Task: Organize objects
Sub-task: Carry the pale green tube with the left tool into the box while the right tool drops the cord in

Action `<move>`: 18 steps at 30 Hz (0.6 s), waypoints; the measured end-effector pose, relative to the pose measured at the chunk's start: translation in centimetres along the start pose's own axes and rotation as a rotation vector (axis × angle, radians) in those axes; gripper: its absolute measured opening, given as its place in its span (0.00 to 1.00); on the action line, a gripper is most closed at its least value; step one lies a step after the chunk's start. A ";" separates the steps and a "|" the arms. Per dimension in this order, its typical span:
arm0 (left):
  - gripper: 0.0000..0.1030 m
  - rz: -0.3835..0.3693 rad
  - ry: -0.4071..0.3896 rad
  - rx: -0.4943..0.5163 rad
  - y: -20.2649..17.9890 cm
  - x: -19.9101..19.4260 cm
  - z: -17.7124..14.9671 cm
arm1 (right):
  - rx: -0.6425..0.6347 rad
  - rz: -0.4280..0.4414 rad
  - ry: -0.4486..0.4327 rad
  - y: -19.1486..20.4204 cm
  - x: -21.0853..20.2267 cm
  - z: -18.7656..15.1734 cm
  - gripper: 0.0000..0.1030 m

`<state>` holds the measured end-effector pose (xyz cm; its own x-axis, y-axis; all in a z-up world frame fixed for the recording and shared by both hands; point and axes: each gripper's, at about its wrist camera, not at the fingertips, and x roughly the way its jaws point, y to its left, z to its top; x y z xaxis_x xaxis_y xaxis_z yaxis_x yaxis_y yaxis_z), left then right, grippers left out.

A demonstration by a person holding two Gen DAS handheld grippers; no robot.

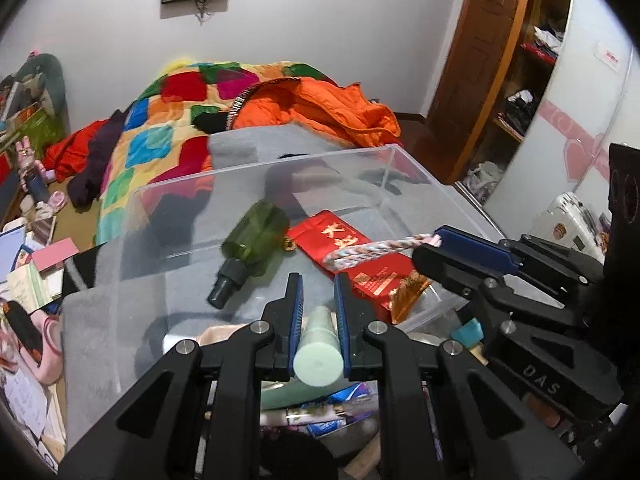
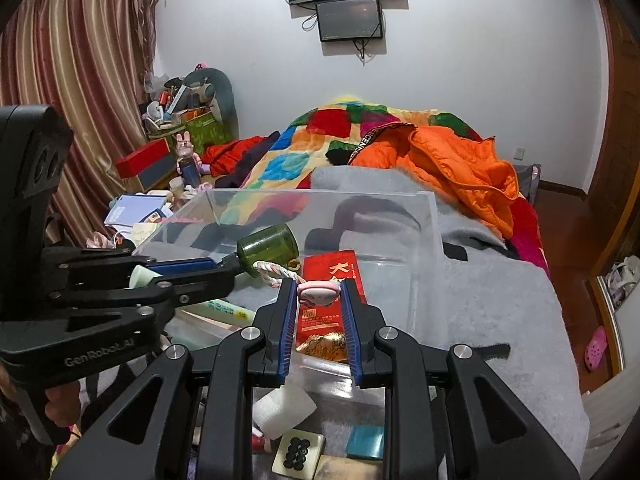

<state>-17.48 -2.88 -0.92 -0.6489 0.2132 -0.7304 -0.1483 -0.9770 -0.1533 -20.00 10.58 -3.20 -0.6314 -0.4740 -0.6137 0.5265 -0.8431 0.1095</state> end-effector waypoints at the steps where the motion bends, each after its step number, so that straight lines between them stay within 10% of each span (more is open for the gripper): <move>1: 0.14 -0.004 0.003 0.000 0.0 0.1 0.1 | -0.004 0.000 0.002 -0.1 0.1 0.0 0.20; 9: 0.17 0.020 0.010 -0.028 1.2 0.2 -0.4 | -0.012 -0.011 0.030 0.1 0.6 -0.2 0.20; 18: 0.52 0.085 -0.057 -0.032 1.1 -2.9 -1.4 | -0.022 -0.047 -0.006 0.2 -1.4 -0.5 0.49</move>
<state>-14.73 -4.54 0.08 -0.6997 0.1283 -0.7029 -0.0671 -0.9912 -0.1142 -18.70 11.22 -2.71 -0.6588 -0.4355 -0.6134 0.5085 -0.8587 0.0635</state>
